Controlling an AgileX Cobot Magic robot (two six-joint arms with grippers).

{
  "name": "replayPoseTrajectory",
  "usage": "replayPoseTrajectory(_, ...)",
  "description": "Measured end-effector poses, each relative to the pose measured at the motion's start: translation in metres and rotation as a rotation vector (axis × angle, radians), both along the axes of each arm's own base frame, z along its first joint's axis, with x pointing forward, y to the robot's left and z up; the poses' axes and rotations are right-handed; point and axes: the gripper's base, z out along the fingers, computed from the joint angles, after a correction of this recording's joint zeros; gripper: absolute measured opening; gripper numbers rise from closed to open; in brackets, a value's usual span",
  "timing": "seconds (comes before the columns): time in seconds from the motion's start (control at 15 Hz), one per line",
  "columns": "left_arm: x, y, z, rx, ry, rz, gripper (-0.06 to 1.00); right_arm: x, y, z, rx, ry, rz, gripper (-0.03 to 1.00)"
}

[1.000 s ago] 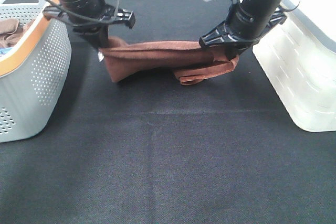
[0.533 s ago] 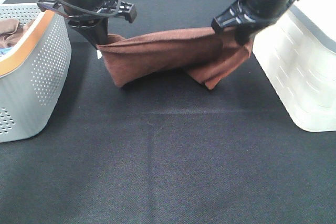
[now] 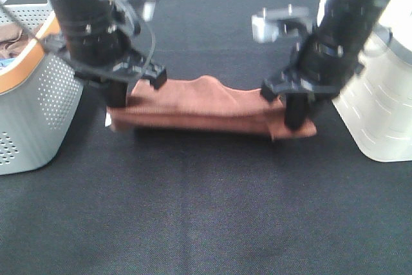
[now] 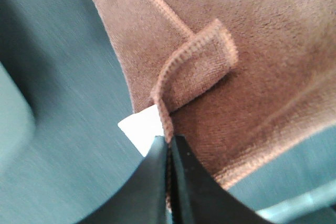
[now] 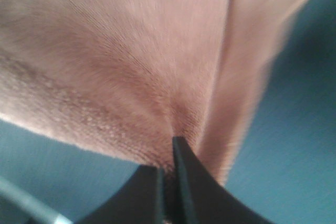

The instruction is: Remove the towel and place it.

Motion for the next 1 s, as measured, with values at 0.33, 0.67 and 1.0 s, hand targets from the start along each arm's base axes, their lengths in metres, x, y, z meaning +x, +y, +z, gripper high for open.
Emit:
replayPoseTrajectory(0.33, -0.023, 0.009, -0.033, 0.041, 0.142, 0.018, 0.00, -0.023, -0.002, -0.028, 0.034, 0.116, -0.054, 0.23)
replayPoseTrajectory(0.67, -0.026, 0.008, -0.028, 0.015, 0.147, 0.046, 0.65, -0.030, -0.002, -0.028, 0.045, 0.175, -0.065, 0.83)
replayPoseTrajectory(1.0, -0.033, 0.011, 0.000, -0.040, 0.088, 0.026, 0.77, -0.045, -0.007, 0.007, 0.075, 0.153, -0.053, 0.85)
